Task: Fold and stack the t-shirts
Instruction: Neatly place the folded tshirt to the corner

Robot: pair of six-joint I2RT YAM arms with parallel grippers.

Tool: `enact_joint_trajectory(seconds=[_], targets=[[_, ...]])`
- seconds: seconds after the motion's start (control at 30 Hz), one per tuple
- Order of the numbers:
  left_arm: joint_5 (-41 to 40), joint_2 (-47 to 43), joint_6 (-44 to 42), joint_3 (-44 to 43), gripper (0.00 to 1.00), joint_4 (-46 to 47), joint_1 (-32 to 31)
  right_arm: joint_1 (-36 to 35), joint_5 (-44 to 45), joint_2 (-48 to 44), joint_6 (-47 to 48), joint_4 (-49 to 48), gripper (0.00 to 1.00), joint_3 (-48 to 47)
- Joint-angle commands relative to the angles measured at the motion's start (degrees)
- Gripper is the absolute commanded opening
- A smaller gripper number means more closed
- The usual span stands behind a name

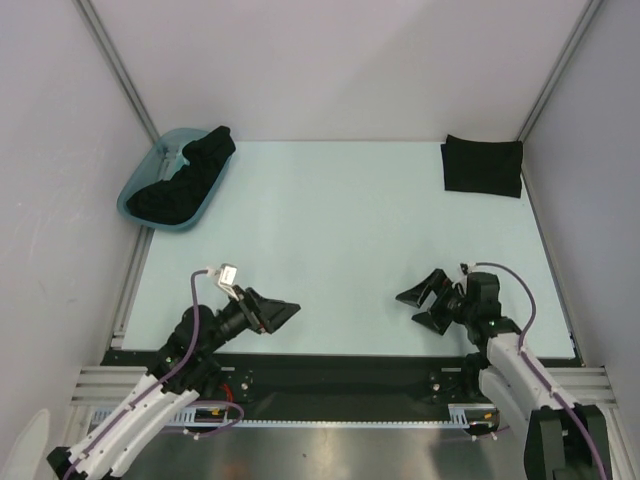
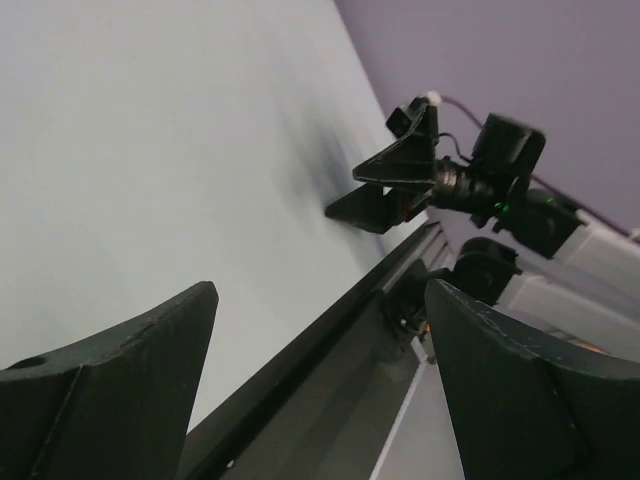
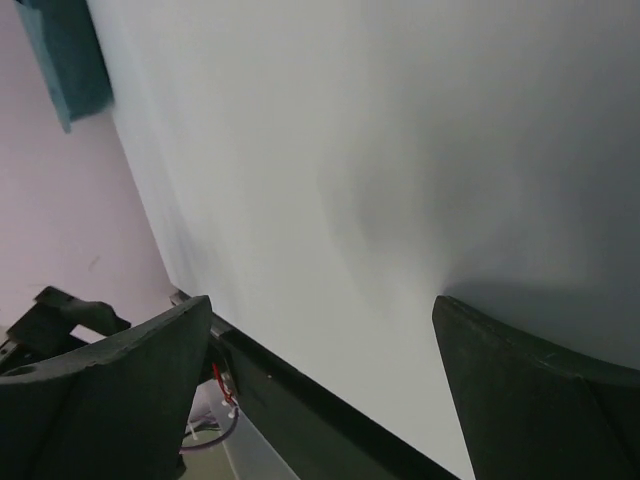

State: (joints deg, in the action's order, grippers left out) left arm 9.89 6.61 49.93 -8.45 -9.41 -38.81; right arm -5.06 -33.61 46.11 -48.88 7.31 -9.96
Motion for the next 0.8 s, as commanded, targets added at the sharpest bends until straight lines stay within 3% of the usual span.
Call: enact_joint_trajectory(seconds=[0.0, 0.07, 0.1, 0.23, 0.4, 0.57, 0.77], targets=[[2.3, -9.5, 10.1, 5.2, 0.91, 7.2, 0.4, -0.4, -0.8, -6.9, -5.8, -6.8, 1.0, 4.6], [2.8, -14.7, 15.0, 9.7, 0.92, 6.5, 0.4, -0.4, -0.4, -12.1, -6.7, -4.9, 1.0, 6.3], [4.2, -13.0, 16.1, 10.6, 0.92, 8.0, 0.4, -0.5, -1.0, -13.7, -7.0, -4.8, 1.0, 7.0], [8.7, -8.8, 22.9, 18.7, 0.92, 27.2, 0.3, -0.5, -1.5, -21.0, -7.9, -2.0, 1.0, 10.5], [6.7, -10.8, 22.7, 18.6, 0.93, 24.7, 0.3, -0.5, -4.2, -22.6, -11.4, -3.3, 1.0, 14.6], [7.0, -14.7, 23.5, 18.3, 0.94, 17.2, 0.3, -1.3, -9.4, -25.0, -10.2, -6.9, 1.0, 14.5], [8.5, -14.4, 23.1, 18.2, 0.94, 15.6, 0.3, -2.1, -10.5, -30.5, -9.6, -4.9, 1.0, 14.7]])
